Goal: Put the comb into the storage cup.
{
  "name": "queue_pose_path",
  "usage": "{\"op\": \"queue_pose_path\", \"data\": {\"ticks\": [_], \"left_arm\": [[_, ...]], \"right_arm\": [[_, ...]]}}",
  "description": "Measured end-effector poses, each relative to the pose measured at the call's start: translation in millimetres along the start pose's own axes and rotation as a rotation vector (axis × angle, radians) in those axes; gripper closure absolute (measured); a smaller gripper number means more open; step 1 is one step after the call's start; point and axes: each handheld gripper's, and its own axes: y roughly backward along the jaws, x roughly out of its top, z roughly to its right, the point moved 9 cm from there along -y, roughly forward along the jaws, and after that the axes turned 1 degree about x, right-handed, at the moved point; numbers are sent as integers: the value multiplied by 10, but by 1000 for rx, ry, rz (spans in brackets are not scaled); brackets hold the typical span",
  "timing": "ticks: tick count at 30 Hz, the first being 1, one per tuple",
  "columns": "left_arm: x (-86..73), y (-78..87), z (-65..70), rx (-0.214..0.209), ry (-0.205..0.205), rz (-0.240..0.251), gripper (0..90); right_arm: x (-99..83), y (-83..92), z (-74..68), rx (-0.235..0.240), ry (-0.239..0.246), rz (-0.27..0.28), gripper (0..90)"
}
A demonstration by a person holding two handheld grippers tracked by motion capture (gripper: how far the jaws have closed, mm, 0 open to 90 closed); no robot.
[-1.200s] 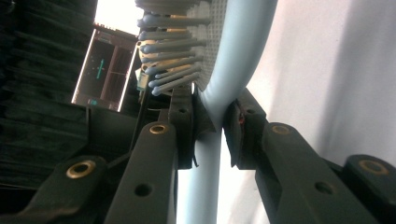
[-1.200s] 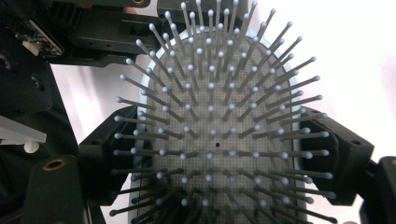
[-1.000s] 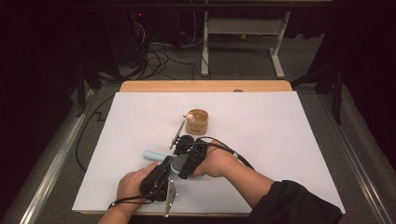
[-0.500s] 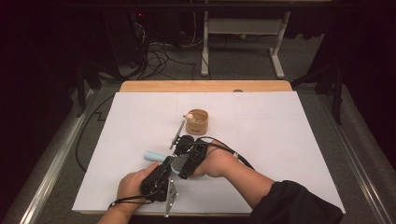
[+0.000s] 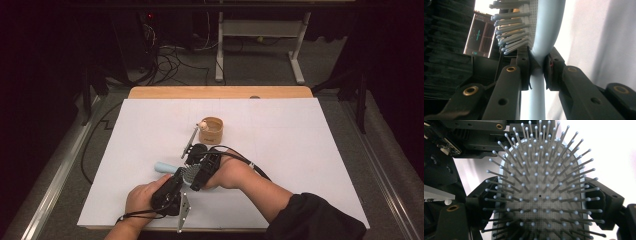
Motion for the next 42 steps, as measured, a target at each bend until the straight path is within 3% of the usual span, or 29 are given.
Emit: {"op": "queue_pose_path", "data": {"ticks": [20, 27, 37, 38, 39, 40, 41, 42], "left_arm": [[8, -7, 0, 8, -3, 9, 774], [-11, -13, 24, 1, -9, 0, 774], [-8, -11, 5, 6, -4, 0, 774], [-8, -13, 4, 9, 1, 2, 775], [65, -56, 73, 3, 108, 74, 775], [63, -58, 71, 3, 107, 73, 775], [36, -42, 37, 12, 68, 45, 775], [-50, 16, -24, 6, -45, -46, 775]], "right_arm": [[4, 17, -3, -5, 12, 2, 189], [12, 33, 18, -10, 17, 15, 146], [-11, 21, 29, -20, 11, -6, 37], [-14, 21, 34, -24, 13, -7, 17], [-15, 20, 38, -24, 15, -6, 0], [-18, 22, 43, -29, 17, -7, 0], [-22, 26, 42, -33, 19, -8, 0], [-27, 28, 43, -37, 23, -11, 0]]}}
